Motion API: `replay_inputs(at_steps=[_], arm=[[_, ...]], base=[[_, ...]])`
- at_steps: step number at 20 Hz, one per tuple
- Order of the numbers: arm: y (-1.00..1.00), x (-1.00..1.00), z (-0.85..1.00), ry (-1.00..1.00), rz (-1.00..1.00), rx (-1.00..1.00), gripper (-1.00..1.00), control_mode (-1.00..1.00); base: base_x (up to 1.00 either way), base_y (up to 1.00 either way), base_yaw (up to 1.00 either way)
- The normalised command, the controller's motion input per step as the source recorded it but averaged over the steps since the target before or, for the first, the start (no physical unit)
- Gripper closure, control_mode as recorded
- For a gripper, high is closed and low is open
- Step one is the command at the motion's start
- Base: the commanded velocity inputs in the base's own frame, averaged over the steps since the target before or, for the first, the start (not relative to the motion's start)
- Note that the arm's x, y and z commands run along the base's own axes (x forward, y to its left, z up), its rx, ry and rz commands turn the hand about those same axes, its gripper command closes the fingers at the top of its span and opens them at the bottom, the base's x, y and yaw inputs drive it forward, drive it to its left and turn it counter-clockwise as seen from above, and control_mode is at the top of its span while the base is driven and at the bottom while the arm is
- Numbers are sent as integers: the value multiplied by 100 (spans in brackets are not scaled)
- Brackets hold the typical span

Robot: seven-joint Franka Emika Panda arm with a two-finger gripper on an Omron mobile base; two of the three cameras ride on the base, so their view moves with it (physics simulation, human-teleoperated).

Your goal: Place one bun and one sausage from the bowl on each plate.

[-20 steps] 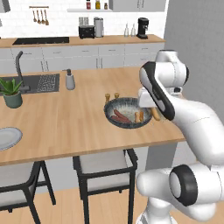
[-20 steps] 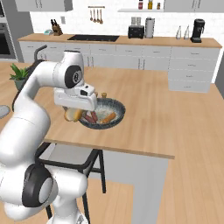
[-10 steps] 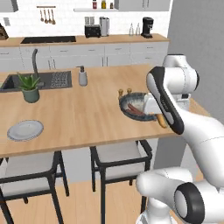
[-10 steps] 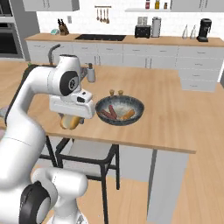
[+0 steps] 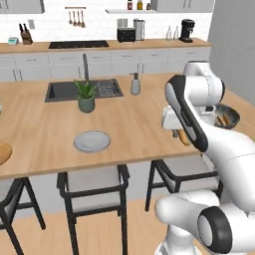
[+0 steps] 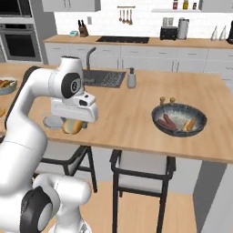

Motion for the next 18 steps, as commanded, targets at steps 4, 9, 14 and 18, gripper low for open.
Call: replay_inputs(at_steps=[4,9,14,18], arm=[[0,0,0,0,0,0,100,100],[0,0,0,0,0,0,100,100],[0,0,0,0,0,0,100,100],[0,0,0,0,0,0,100,100]], base=[[9,100,0],[26,93,0],[56,3,0],[56,-21,0]])
